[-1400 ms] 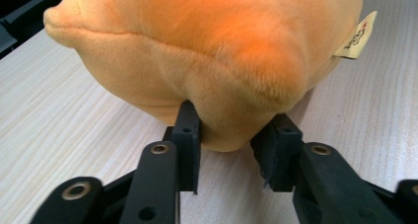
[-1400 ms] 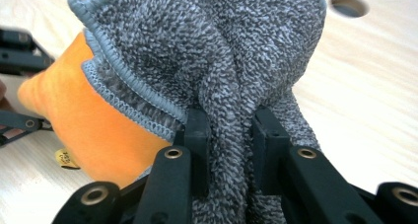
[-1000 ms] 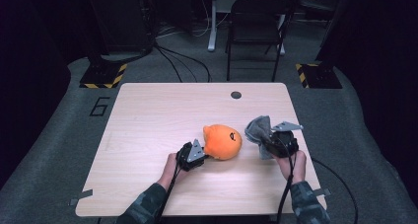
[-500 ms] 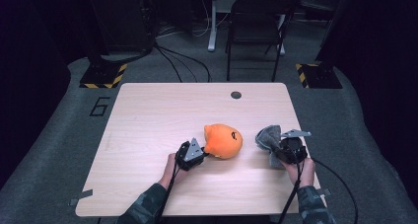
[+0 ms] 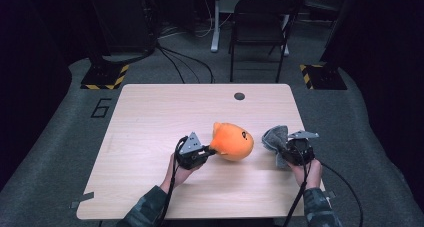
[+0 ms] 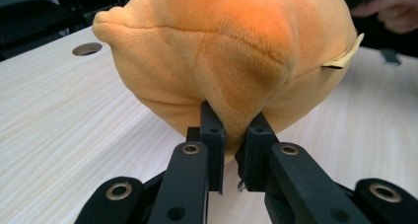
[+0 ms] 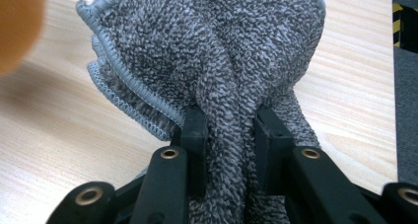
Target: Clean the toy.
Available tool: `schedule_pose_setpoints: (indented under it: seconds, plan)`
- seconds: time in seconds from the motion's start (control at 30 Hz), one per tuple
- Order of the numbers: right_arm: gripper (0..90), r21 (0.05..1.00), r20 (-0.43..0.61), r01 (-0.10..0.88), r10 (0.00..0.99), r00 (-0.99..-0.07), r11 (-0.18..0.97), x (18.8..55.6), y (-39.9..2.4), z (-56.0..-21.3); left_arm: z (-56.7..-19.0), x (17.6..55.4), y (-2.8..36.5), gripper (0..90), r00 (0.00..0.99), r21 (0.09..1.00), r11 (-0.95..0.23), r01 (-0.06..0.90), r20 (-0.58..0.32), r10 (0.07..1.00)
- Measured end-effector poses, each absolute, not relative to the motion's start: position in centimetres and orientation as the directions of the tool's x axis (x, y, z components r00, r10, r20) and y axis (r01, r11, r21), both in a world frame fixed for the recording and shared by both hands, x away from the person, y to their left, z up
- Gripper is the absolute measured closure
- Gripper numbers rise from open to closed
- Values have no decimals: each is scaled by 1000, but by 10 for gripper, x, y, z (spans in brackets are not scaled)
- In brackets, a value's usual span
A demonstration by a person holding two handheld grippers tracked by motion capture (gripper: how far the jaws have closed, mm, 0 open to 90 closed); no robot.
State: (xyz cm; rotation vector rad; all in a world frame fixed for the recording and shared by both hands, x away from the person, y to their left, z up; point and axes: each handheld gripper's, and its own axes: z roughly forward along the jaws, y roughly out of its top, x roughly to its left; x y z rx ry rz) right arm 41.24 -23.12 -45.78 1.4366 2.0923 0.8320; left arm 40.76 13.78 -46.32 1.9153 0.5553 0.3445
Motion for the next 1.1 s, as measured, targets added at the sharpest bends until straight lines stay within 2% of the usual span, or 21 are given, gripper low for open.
schedule_pose_setpoints:
  seconds: [0.33, 0.6, 1.1]
  plan:
    - [703, 712, -50, 645, 936, -348, 278, 412, -230, -457, -438, 405, 146, 823, 808, 883, -236, 405, -225, 545]
    - [703, 714, -46, 645, 937, -347, 274, 411, -228, -457, -440, 412, 152, 822, 754, 813, -173, 557, -407, 516]
    - [703, 728, -68, 619, 930, -362, 295, 408, -221, -452, -475, 422, 147, 813, 681, 723, -185, 666, -488, 547]
